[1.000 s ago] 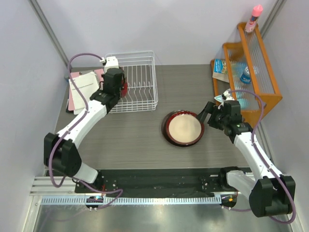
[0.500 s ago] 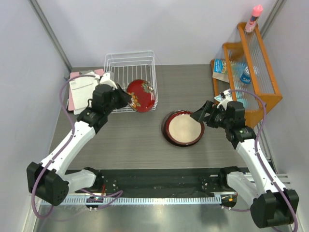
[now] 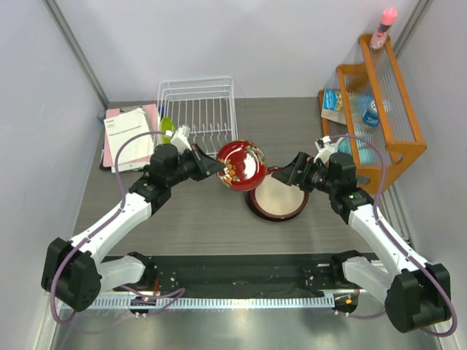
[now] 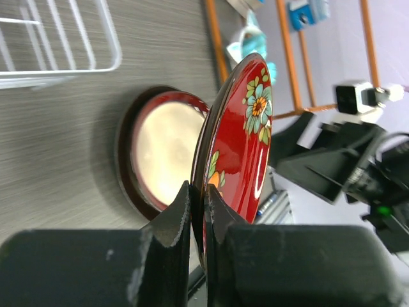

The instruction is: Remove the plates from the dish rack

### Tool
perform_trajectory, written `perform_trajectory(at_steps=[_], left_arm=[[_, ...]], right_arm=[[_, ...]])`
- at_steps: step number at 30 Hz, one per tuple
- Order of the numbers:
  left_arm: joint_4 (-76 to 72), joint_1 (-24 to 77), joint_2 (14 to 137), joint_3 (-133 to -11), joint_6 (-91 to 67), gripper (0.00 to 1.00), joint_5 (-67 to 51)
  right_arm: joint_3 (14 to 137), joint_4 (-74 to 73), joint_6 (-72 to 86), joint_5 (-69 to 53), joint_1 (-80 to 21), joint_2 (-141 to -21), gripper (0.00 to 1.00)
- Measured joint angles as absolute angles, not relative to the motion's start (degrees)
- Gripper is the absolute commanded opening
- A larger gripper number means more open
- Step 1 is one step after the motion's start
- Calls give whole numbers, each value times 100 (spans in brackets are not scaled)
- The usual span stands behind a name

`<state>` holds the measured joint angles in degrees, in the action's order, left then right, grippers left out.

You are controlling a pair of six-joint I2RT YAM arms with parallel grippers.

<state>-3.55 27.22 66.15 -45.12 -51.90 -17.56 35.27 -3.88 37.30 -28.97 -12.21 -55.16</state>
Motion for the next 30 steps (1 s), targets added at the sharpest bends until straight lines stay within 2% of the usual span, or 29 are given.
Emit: perform_trajectory(at_steps=[10,16,21,30], left_arm=[[-932,3114,6615,-4219,-5371,0,-1789],[-928,3140,6613,-4154,-5336,0,-1511],[-733,3153,6591,-4154,-5188,0,-1229],[-753,3188,6672,-4132,-5194,0,-1271]], right_arm=[[3492,141,3931,-2746,-1581,-6090,91],[3393,167,4047,-2390,-1686,-6018,90],[3441,-209,3933,-1857,-1728,-5465,91],[3568,-93,3948,-2008,-1754,-5645,90]])
